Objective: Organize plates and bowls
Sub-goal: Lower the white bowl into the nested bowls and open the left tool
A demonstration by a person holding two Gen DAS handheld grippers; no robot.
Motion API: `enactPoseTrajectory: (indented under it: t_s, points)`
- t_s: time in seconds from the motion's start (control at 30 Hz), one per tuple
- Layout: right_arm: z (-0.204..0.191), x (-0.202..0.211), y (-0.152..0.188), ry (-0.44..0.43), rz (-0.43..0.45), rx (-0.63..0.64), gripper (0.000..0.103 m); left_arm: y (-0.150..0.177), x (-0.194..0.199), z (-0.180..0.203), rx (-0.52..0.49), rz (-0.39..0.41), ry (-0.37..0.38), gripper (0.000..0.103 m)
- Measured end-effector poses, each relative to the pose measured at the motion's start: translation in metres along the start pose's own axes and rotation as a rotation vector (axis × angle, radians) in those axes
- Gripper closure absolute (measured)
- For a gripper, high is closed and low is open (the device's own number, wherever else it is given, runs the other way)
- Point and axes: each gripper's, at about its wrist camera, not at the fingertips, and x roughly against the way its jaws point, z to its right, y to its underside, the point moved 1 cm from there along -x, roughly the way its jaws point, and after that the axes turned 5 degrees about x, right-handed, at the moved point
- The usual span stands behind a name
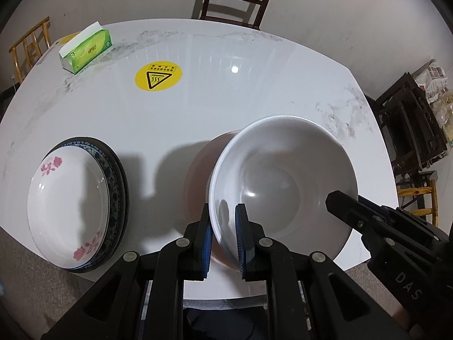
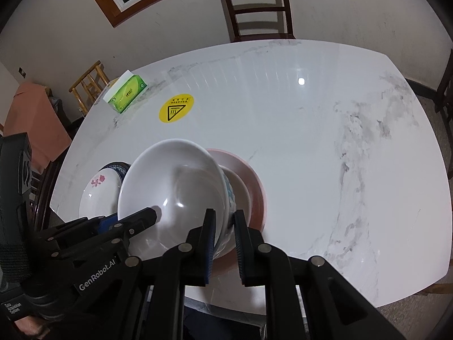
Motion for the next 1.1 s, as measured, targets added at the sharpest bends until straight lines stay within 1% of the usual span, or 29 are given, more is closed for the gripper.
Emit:
enactPoseTrajectory:
  t_s: [0.37, 0.4, 0.7, 1.1]
  points:
    - [0.005, -0.018, 0.000, -0.014, -0.033, -0.024, 0.089, -0.002, -0.020, -0.002, 0.009, -0.036, -0.018, 0.091]
    - [0.005, -0.019, -0.001, -0.015, -0.034, -0.025, 0.089, -0.002, -0.020, -0.002, 0.007, -0.019, -0.019, 0.091]
    - [0.007, -0.028, -0.001, -0.018, -0.048, -0.036, 0.089, -0.003, -0.030, -0.002, 0.006, -0.030, -0.030, 0.091]
    - [0.011, -0.039, -0.001, -0.008, -0.067, -0.048, 0.089, -0.006, -0.030, -0.001, -0.014, -0.005, -0.048, 0.091]
